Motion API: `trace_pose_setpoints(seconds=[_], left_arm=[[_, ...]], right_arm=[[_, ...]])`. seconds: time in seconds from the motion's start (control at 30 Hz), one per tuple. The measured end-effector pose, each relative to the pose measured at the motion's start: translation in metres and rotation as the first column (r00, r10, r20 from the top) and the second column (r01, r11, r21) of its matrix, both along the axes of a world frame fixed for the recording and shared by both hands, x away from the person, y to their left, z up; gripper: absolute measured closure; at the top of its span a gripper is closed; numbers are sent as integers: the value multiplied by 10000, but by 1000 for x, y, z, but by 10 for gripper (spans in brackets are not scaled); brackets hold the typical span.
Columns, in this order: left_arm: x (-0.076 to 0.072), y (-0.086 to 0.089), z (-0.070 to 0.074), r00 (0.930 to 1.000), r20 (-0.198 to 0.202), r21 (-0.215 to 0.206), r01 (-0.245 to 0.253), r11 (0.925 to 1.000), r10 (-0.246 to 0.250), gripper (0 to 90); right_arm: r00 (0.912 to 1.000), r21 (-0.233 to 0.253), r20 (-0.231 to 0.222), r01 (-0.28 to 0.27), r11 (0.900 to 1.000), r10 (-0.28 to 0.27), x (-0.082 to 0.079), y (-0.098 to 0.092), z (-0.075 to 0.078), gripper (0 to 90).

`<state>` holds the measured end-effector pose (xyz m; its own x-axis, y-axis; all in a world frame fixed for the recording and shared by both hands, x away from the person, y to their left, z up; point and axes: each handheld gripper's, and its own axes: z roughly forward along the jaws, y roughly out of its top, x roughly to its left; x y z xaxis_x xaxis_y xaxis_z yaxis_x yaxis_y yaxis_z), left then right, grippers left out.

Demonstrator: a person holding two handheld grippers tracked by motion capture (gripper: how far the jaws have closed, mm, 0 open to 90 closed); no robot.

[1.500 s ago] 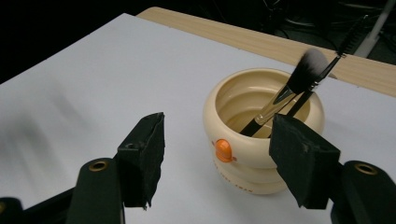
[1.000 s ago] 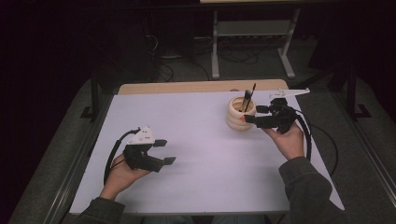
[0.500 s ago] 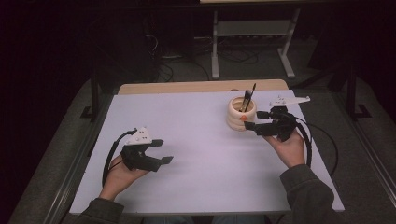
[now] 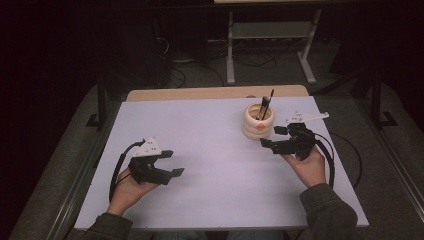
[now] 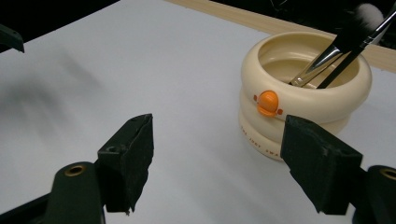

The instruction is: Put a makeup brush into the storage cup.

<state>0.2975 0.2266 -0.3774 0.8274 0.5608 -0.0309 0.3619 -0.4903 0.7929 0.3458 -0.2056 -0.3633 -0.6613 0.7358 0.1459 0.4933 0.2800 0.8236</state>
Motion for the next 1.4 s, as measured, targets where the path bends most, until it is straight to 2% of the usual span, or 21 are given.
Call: trace_pose_setpoints(seconds=[0.07,0.1,0.13,0.33,0.47,0.63,0.67,0.9,1.4], left_arm=[[0,1,0,10000,-16,-1,-8,10000,8,267],[0,1,0,10000,22,0,5,10000,-5,267],[0,1,0,10000,35,17,16,10000,-16,267],[-2,2,0,10000,61,8,-59,10000,59,263],[-3,4,-1,9999,105,-31,-97,9999,97,262],[-4,5,-2,9999,99,-64,-139,9999,139,262],[-5,5,-3,9998,68,-119,-174,9998,174,262],[-7,7,-4,9996,128,-154,-241,9996,243,261],[-9,8,-6,9990,221,-289,-376,9989,383,258]], right_arm=[[10000,32,-70,4,10000,-4,-1,1,0,247],[9999,59,139,-46,10000,45,-3,1,0,249],[9999,89,163,-33,10000,31,-4,1,-1,249],[10000,41,-49,11,10000,-11,-8,0,-7,243],[9999,92,103,47,9999,-48,-11,-3,-11,241],[9999,8,-51,159,9999,-159,-16,-4,-17,236],[9999,5,45,148,9999,-148,-17,-5,-18,240],[9998,53,-9,199,9998,-199,-22,-9,-24,237],[9995,95,103,293,9995,-294,-33,-12,-29,238]])
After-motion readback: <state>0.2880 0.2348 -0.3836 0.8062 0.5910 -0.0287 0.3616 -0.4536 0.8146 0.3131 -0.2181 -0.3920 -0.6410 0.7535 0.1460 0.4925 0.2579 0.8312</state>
